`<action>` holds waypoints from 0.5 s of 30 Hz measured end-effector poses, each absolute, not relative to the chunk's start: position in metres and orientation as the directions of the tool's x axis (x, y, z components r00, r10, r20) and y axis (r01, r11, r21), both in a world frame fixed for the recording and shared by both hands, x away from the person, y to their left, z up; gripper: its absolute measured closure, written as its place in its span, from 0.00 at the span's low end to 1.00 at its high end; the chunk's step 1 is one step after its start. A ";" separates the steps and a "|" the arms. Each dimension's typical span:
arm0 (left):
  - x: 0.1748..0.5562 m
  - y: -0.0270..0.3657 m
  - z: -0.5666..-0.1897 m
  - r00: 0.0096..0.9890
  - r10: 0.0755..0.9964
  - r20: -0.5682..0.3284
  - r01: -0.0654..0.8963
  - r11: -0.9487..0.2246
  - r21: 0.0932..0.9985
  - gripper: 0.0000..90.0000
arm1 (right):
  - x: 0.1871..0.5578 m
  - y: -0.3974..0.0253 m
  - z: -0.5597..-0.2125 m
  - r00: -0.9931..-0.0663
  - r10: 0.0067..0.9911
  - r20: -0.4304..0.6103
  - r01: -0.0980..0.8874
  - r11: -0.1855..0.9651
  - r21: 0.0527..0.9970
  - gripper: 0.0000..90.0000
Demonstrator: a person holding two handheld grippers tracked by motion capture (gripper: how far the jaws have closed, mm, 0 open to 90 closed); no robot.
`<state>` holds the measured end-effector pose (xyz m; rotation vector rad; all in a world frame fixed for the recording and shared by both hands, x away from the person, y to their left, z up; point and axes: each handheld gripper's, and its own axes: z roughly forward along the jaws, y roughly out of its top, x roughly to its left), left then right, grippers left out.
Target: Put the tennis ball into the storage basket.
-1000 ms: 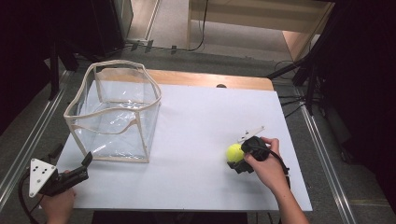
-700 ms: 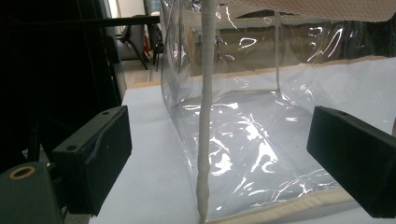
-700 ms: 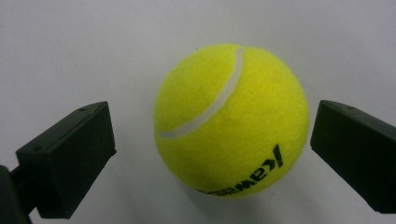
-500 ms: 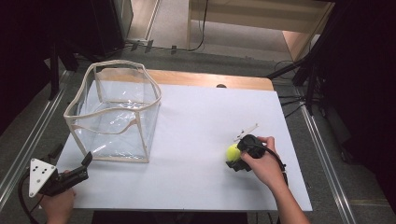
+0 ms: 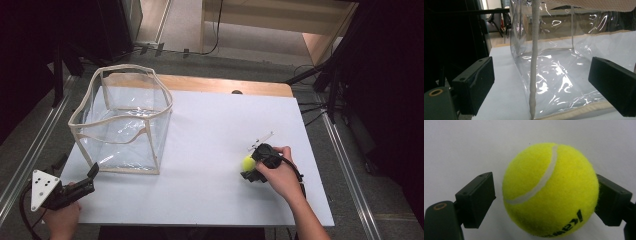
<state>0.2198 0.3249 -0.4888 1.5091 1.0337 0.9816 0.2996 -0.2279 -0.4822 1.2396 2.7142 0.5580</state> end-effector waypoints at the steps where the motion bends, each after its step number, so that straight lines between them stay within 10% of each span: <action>1: 0.220 0.325 -0.489 0.300 0.951 0.074 0.124 -0.116 0.985 0.08 | 0.299 -0.228 -0.482 -0.655 0.754 0.046 0.713 0.597 0.369 0.19; 15: 0.220 0.325 -0.489 0.302 0.950 0.079 0.122 -0.121 0.985 0.08 | 0.300 -0.227 -0.479 -0.662 0.747 0.058 0.705 0.595 0.386 0.27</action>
